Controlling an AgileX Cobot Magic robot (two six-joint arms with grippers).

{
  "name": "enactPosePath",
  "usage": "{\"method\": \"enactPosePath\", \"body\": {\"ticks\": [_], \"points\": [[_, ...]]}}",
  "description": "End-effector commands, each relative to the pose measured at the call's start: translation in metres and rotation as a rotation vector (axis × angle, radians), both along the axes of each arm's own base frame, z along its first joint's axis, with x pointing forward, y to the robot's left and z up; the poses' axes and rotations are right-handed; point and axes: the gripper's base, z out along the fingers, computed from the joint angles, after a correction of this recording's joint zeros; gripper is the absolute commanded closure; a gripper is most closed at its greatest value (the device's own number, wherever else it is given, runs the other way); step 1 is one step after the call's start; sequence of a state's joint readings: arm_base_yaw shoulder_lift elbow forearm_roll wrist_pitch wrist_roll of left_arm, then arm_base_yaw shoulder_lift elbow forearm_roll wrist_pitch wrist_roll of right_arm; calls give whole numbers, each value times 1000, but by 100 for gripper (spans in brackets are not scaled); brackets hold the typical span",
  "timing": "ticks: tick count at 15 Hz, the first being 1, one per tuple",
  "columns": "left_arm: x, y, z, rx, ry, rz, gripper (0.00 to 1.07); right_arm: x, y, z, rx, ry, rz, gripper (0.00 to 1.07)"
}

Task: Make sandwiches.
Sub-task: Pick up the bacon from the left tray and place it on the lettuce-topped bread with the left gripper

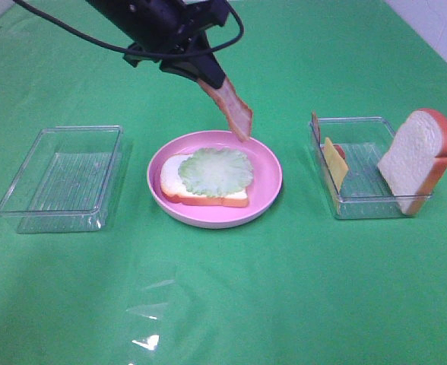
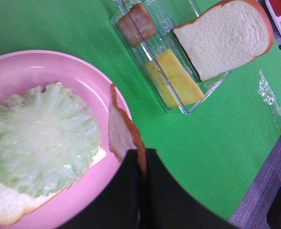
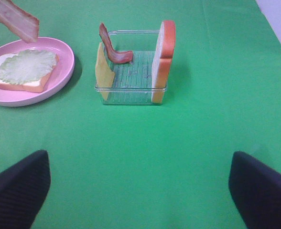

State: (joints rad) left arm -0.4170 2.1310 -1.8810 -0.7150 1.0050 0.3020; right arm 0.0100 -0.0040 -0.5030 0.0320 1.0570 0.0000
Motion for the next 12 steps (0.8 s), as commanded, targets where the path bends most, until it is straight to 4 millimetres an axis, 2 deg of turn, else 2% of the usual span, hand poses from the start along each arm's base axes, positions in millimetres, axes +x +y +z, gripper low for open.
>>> {"method": "enactPosePath", "body": {"ticks": [1, 3, 5, 9, 12], "points": [[2, -30, -19, -32, 14, -27, 107, -3, 0, -1, 3, -24, 1, 9], [2, -47, -34, -29, 29, -51, 107, -3, 0, -1, 3, -24, 1, 9], [1, -56, -53, -17, 65, -42, 107, -3, 0, -1, 3, -24, 1, 9], [5, -56, -74, 34, 87, -22, 107, -3, 0, -1, 3, -24, 1, 9], [4, -45, -80, 184, 50, -74, 107, -3, 0, -1, 3, -24, 1, 9]]}}
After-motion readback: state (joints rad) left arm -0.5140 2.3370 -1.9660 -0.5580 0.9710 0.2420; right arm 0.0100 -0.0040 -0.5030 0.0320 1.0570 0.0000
